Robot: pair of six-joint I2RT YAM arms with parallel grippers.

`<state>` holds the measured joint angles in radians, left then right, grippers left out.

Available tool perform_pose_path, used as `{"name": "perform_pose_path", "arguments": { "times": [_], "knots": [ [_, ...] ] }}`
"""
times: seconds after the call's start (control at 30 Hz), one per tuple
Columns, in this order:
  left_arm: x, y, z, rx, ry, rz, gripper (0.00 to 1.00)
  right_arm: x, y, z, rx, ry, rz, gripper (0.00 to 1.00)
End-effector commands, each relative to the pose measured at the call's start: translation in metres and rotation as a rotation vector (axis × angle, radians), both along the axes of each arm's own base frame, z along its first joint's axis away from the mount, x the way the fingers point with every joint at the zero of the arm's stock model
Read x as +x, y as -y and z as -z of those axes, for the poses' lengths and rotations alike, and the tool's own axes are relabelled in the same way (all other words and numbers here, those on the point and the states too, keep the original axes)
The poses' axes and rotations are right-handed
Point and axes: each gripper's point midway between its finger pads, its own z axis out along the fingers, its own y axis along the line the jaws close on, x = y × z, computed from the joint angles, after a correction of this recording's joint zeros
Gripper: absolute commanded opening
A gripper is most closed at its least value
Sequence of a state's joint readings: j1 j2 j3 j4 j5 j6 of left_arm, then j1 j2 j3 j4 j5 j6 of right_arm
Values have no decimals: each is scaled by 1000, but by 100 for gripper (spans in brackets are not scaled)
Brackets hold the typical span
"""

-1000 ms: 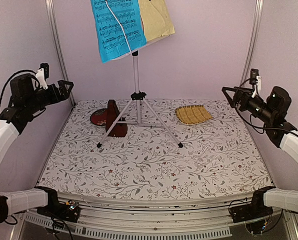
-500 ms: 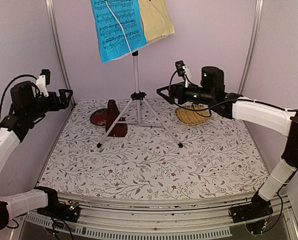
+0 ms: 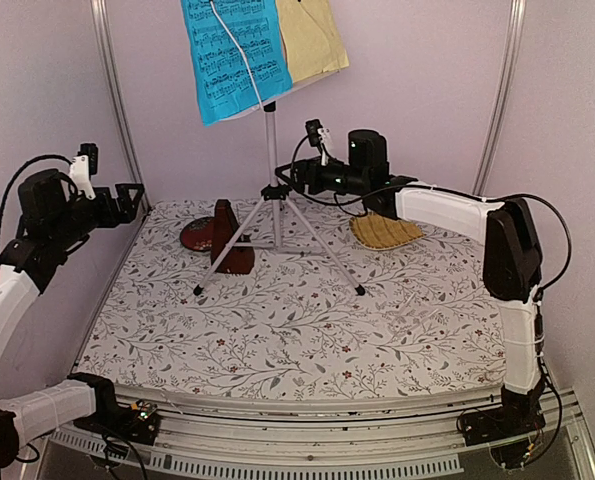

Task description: Pack up the instrument practice props

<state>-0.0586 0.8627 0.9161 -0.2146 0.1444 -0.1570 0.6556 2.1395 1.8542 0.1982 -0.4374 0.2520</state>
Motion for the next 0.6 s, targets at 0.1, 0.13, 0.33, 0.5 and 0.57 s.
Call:
{"name": "perform_pose_path", "arguments": {
  "times": [0.1,0.13,0.33,0.5,0.57],
  "knots": [
    [2,0,3,6,6,4,98,9,-28,-11,17,155,-83,54],
    [2,0,4,5,3,5,98,10,-29,-12,19,169,-88,51],
    [3,2,7,2,-5,15,98,9,-39,-24,44,244,-134,43],
    [4,3,8,2,-10,18,98,10,-50,-11,52,251,-178,41],
    [4,2,8,2,-10,17,98,8,-54,-13,57,261,-188,39]
  ]
}}
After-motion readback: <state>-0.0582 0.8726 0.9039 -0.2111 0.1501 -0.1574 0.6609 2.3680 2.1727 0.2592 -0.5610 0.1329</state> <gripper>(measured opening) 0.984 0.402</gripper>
